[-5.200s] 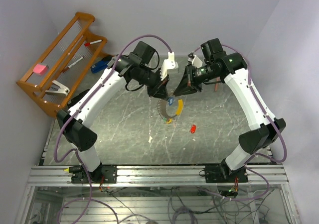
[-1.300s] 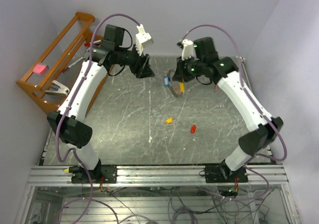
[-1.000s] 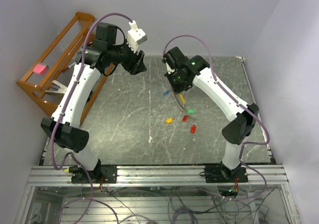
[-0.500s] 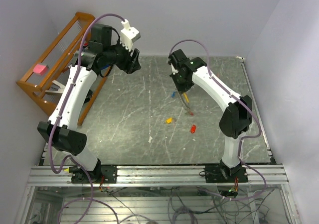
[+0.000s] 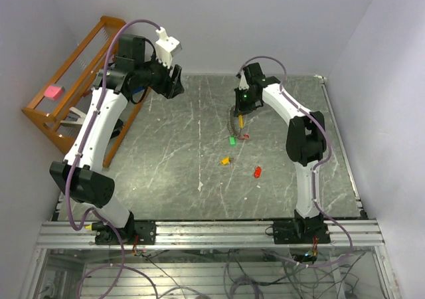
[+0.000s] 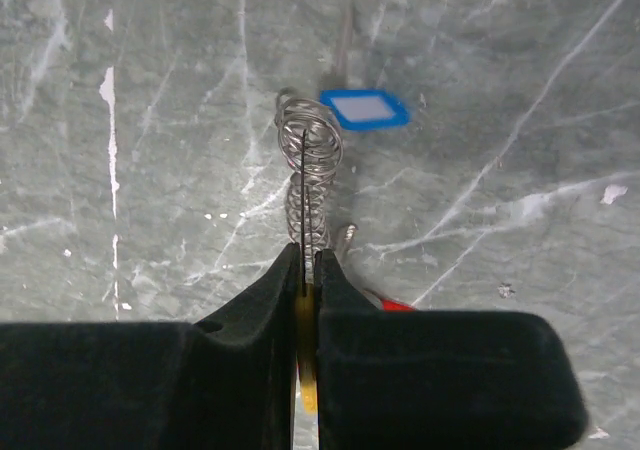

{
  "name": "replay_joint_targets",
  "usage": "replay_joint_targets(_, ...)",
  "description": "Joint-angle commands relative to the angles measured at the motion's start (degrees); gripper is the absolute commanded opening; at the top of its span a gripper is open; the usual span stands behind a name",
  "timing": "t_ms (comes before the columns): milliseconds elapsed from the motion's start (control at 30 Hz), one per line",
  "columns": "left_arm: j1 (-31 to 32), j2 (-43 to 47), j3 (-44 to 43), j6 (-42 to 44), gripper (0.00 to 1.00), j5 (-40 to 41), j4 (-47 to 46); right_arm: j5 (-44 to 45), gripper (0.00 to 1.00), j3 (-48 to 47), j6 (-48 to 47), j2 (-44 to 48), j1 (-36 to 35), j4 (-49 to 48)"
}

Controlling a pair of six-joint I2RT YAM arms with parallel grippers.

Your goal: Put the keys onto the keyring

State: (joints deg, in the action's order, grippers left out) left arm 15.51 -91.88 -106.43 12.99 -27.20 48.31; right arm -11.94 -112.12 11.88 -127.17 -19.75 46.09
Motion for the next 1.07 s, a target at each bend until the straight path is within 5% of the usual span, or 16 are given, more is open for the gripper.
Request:
replay_joint_targets(0, -0.53, 1.56, 0.12, -0.56, 0.71, -0.56, -1.34, -2.81, 0.0, 5.41, 6.23, 1.98, 3.48, -6.43)
replay_joint_targets(200, -0.56, 2.09, 1.49, -0.73, 0.72, -1.37, -1.72, 3.22, 0.02, 14.18, 5.41, 7.77, 9.61, -5.03)
replay_joint_targets(267, -0.52, 2.22, 2.17, -0.97, 0.72, -1.66, -2.09, 5.71, 0.2, 15.93, 5.26, 10.51, 11.25, -4.84)
replay_joint_targets(333, -0.61, 2.27, 2.75, -1.14, 0.72, -1.91, -2.39, 7.03, 0.6, 17.76, 4.95, 14.08, 12.37, -5.45)
replay_joint_targets(433, -0.57, 2.35, 3.41, -1.46, 0.73, -1.89, -2.72, 6.38, 0.74, 20.62, 3.77, 19.33, 12.56, -8.66)
replay_joint_targets(467, -0.61, 2.55, 3.76, -1.66, 0.73, -1.73, -2.97, 6.02, 0.94, 22.36, 3.39, 21.58, 12.54, -10.57)
replay_joint_targets(500, -0.65, 2.76, 4.28, -1.92, 0.74, -1.43, -3.3, 5.77, 0.99, 24.18, 3.17, 23.76, 12.54, -13.27)
replay_joint_targets(667, -1.1, 3.66, 5.89, -2.68, 0.95, 1.17, -4.37, 7.27, 1.0, 35.11, 3.64, 36.49, 12.62, -26.67)
replay_joint_targets(800, -2.1, 3.82, 5.69, -3.22, 0.96, 1.59, -4.82, 10.91, 1.0, 43.81, 4.48, 44.55, 12.55, -35.82)
replay_joint_targets(1033, -2.84, 3.15, 5.71, -4.2, 0.98, 0.31, -5.62, 16.11, 1.0, 43.59, 3.43, 47.78, 12.37, -34.14)
